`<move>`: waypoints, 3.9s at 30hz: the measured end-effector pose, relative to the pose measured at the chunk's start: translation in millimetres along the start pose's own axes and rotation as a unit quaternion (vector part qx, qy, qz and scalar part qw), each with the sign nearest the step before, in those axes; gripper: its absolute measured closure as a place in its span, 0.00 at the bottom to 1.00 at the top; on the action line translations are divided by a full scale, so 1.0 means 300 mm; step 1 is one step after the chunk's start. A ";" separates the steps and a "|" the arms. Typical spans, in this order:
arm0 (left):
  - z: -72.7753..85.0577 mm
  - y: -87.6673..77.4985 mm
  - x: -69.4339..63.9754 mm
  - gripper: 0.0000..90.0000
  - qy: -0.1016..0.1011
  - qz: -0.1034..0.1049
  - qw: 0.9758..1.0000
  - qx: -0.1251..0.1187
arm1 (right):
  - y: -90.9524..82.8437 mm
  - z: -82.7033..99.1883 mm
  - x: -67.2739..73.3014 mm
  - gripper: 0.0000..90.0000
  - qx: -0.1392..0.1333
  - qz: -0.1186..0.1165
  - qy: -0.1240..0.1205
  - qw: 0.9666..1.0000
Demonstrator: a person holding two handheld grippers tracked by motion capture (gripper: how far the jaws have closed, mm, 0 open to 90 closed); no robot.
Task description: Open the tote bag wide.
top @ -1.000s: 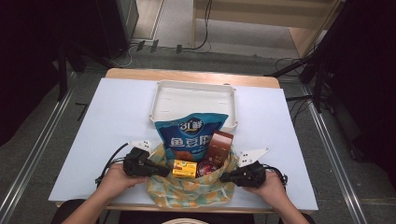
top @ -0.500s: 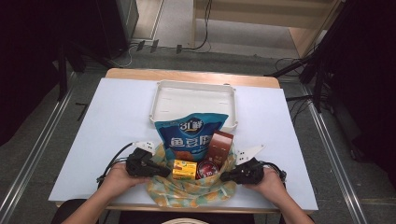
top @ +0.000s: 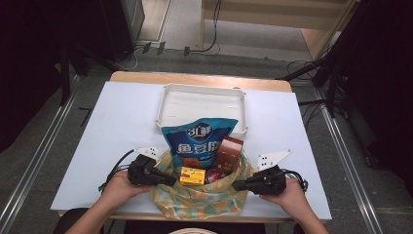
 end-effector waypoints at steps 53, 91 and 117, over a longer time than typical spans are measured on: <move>0.010 -0.012 0.007 1.00 -0.001 0.012 1.000 -0.014 | 0.082 -0.027 0.057 1.00 0.012 -0.001 -0.041 0.999; -0.051 0.018 0.097 1.00 -0.017 -0.034 0.999 -0.009 | 0.118 0.021 -0.171 1.00 0.049 0.045 0.011 0.998; -0.092 -0.169 0.009 1.00 -0.002 -0.049 0.997 -0.051 | -0.119 -0.034 -0.018 1.00 -0.032 0.074 0.000 0.997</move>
Point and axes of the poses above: each handheld gripper's, and its own axes: y roughly forward along the jaws, z roughly out of its underside, x roughly to its left, the point moved 1 cm from there along y, roughly forward along the jaws, and after that the axes turned 11 degrees about x, right-handed, at the moved point
